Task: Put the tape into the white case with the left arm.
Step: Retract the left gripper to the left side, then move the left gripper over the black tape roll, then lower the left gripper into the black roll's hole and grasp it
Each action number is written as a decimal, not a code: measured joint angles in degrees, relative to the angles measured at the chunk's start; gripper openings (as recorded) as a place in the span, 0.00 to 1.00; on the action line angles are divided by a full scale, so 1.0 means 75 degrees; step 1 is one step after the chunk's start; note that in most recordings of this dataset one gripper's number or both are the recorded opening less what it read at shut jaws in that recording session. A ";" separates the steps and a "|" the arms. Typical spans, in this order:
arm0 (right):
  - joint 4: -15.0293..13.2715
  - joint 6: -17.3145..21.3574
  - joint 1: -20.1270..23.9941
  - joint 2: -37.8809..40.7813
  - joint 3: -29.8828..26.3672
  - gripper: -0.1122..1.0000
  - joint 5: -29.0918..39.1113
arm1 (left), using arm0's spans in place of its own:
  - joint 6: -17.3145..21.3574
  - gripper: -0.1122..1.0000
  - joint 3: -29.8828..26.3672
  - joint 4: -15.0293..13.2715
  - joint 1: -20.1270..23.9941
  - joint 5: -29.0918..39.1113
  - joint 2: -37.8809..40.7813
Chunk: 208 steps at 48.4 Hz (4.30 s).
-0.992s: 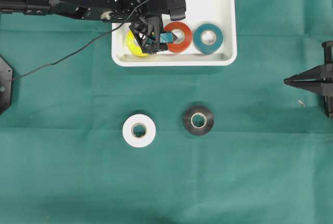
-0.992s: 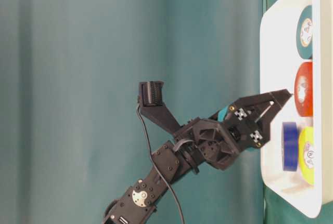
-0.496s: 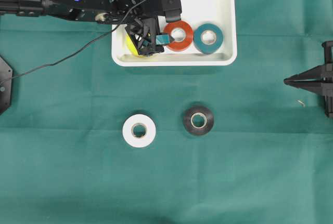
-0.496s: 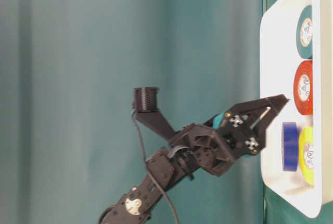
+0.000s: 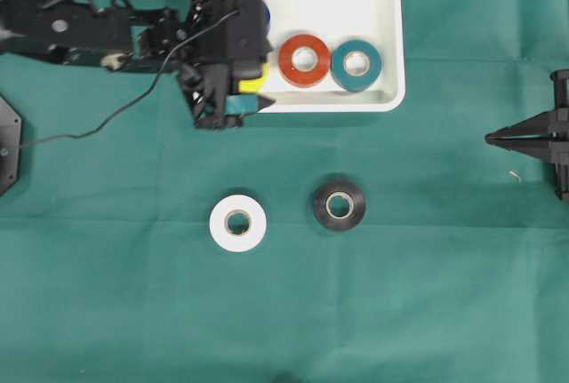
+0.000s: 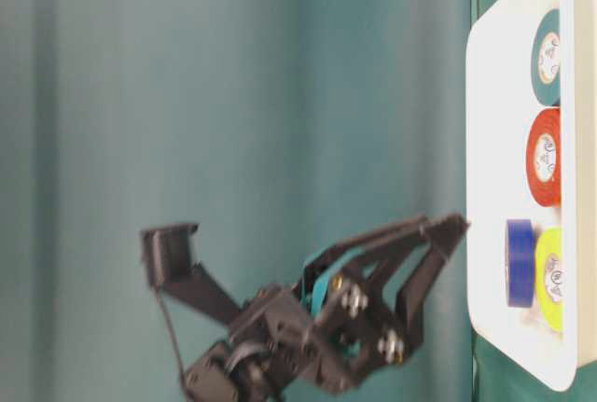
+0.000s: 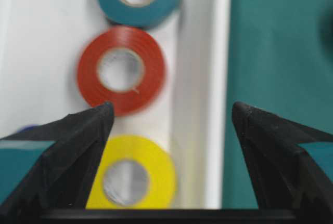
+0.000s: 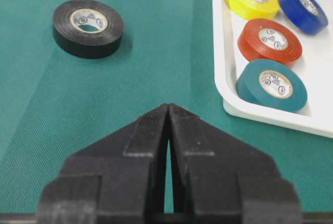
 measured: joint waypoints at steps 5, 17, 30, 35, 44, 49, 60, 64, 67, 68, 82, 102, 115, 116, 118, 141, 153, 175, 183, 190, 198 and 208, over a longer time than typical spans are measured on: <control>0.0000 0.0012 0.0000 0.0000 0.0000 0.02 0.0000 | -0.0047 0.94 0.0352 -0.0012 -0.0211 0.0000 -0.0387; 0.0000 0.0012 0.0000 0.0000 0.0000 0.02 0.0012 | -0.0047 0.94 0.1219 0.0000 -0.0527 -0.0047 -0.1207; 0.0000 0.0012 0.0000 0.0000 0.0000 0.02 0.0000 | -0.0047 0.94 0.2238 0.0000 -0.0879 -0.0633 -0.2238; 0.0000 0.0012 0.0000 -0.0012 -0.0012 0.02 0.0000 | -0.0047 0.94 0.2637 -0.0012 -0.0984 -0.0820 -0.2625; 0.0000 0.0000 0.0000 0.0000 0.0000 0.02 0.0000 | -0.0059 0.94 0.3234 -0.0012 -0.1102 -0.0879 -0.3246; 0.0000 0.0000 0.0000 0.0000 -0.0012 0.02 0.0000 | -0.0059 0.94 0.3445 -0.0012 -0.1148 -0.0879 -0.3516; 0.0000 0.0012 0.0000 0.0000 0.0000 0.02 0.0000 | -0.0059 0.94 0.3914 -0.0023 -0.1160 -0.0891 -0.4195; 0.0000 0.0012 0.0000 0.0000 -0.0012 0.02 0.0000 | -0.0059 0.94 0.4031 -0.0023 -0.1160 -0.0891 -0.4359; 0.0000 0.0000 0.0000 0.0000 -0.0012 0.02 0.0000 | -0.0070 0.94 0.4090 -0.0023 -0.1172 -0.0891 -0.4418; 0.0000 0.0012 0.0000 0.0000 -0.0012 0.02 0.0000 | -0.0070 0.94 0.4090 -0.0023 -0.1172 -0.0879 -0.4441; 0.0000 0.0012 0.0012 0.0000 -0.0012 0.02 0.0000 | -0.0070 0.94 0.4090 -0.0023 -0.1172 -0.0879 -0.4395; 0.0000 0.0012 0.0000 0.0000 -0.0012 0.02 0.0000 | -0.0070 0.94 0.4055 -0.0023 -0.1254 -0.0891 -0.4242; 0.0000 0.0000 0.0000 0.0000 0.0000 0.02 0.0000 | -0.0082 0.94 0.3293 -0.0023 -0.1395 -0.1020 -0.3000; 0.0000 0.0012 0.0000 0.0000 -0.0012 0.02 0.0000 | -0.0070 0.94 0.3211 -0.0023 -0.1395 -0.1031 -0.2871; 0.0000 0.0012 0.0000 0.0000 -0.0012 0.02 0.0000 | -0.0070 0.94 0.3035 -0.0023 -0.1406 -0.1043 -0.2648; 0.0000 0.0012 0.0000 0.0000 -0.0012 0.02 0.0000 | -0.0258 0.94 0.0832 -0.0035 -0.1992 -0.1160 -0.0152; 0.0000 0.0012 0.0000 0.0000 -0.0012 0.02 0.0000 | -0.1336 0.94 -0.0059 -0.0023 -0.2039 -0.1160 0.0797; 0.0000 0.0000 0.0000 0.0000 0.0000 0.02 -0.0012 | -0.2566 0.94 -0.1418 -0.0023 -0.2027 -0.0809 0.2215; 0.0000 0.0012 0.0000 -0.0012 0.0000 0.02 -0.0012 | -0.2684 0.94 -0.1875 -0.0035 -0.2039 -0.0445 0.2566; 0.0000 0.0012 0.0012 -0.0012 0.0000 0.02 0.0000 | -0.2695 0.94 -0.2133 -0.0035 -0.2039 -0.0375 0.2836; 0.0000 0.0012 0.0000 0.0000 0.0000 0.02 -0.0012 | -0.2695 0.94 -0.2320 -0.0035 -0.2016 -0.0363 0.3176; 0.0000 0.0000 0.0000 0.0000 0.0012 0.02 -0.0012 | -0.2695 0.94 -0.2402 -0.0035 -0.1887 -0.0352 0.3469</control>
